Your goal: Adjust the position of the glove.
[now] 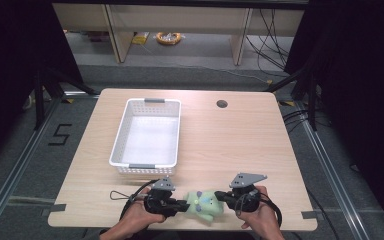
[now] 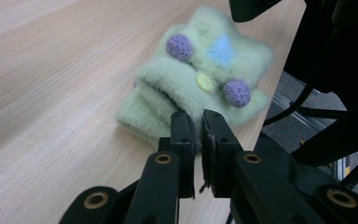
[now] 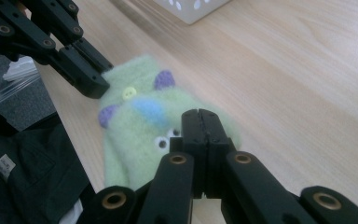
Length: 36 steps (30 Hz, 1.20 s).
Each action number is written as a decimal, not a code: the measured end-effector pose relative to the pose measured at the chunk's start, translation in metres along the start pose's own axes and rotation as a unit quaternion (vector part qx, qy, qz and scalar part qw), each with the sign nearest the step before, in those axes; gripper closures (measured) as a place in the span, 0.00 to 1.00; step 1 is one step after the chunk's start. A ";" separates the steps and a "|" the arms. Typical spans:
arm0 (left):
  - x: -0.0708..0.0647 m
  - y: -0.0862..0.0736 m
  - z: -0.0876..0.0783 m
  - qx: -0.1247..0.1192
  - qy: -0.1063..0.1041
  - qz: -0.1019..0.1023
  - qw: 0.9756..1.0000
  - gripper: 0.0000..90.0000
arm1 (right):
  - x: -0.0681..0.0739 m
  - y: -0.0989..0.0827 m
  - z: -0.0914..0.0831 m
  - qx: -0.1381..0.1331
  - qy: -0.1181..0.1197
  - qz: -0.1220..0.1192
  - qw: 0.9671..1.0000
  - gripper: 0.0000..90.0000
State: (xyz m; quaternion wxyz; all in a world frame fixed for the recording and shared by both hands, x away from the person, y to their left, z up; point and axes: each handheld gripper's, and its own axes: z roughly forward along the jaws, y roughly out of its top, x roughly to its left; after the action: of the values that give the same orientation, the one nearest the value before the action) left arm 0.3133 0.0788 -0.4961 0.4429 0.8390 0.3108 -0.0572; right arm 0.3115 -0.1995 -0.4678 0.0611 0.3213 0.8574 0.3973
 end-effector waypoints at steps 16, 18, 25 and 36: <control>-0.009 -0.011 0.003 0.010 0.007 0.014 1.000 0.92 | -0.010 -0.008 0.017 0.032 -0.011 0.072 0.997 0.79; -0.009 -0.011 0.003 0.010 0.007 0.013 1.000 0.92 | -0.011 -0.008 0.016 0.042 0.000 0.068 0.997 0.85; -0.013 -0.007 -0.004 -0.004 -0.003 0.013 1.000 0.93 | -0.005 0.000 0.008 0.026 -0.004 0.042 0.999 0.94; -0.017 -0.018 0.001 0.004 -0.009 0.004 1.000 0.92 | -0.003 0.005 0.016 0.022 -0.001 0.033 0.999 0.93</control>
State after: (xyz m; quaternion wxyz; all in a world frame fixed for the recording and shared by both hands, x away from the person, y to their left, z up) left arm 0.2895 0.0781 -0.5034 0.4425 0.8414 0.3034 -0.0646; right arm 0.3226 -0.1888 -0.4751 0.0421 0.3513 0.8548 0.3797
